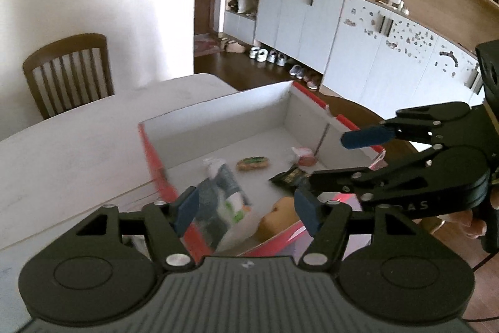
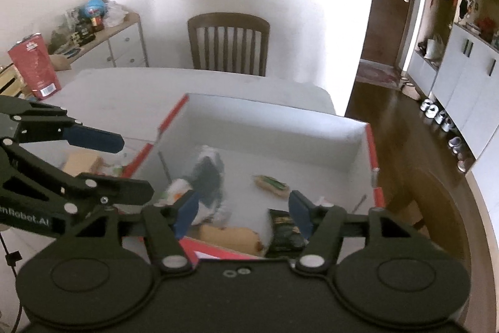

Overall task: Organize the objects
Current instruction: 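Withdraw both open tools from the box back over the pile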

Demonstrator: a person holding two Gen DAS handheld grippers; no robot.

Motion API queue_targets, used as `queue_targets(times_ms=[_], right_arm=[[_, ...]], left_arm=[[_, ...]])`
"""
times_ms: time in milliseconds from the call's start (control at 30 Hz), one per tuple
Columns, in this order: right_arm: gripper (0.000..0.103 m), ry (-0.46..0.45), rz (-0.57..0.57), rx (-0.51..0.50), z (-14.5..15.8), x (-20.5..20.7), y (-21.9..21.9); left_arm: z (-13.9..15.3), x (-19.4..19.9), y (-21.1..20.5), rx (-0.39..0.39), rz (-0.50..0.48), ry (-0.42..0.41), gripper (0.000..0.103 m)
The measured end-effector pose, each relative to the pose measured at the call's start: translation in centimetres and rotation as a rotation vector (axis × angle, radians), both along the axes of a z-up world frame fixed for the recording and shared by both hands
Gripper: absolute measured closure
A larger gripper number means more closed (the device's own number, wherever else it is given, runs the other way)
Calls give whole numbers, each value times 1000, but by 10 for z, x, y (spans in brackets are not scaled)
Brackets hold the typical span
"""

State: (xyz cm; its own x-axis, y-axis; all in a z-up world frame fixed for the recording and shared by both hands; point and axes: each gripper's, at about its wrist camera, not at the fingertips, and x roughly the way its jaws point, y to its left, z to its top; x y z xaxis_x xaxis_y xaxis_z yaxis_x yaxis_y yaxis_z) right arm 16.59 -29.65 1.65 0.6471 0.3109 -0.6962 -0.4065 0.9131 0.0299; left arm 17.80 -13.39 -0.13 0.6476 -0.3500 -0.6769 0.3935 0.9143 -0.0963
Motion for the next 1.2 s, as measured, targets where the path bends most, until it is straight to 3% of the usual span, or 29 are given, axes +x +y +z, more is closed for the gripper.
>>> queue_targets(times_ms=[267, 600, 767, 867, 1200], right_arm=[[29, 1, 16, 22, 6, -19, 40], [24, 27, 14, 61, 4, -35, 82], [24, 43, 25, 57, -2, -43, 107], [24, 57, 33, 51, -7, -46, 124], [24, 96, 37, 3, -31, -46, 167]], left_arm=[[-1, -16, 64, -25, 53, 4, 22], [-25, -24, 140, -28, 126, 70, 21], [-38, -25, 163, -9, 166, 81, 15], [-46, -24, 174, -9, 194, 92, 1], [-72, -5, 200, 46, 238, 138, 0]])
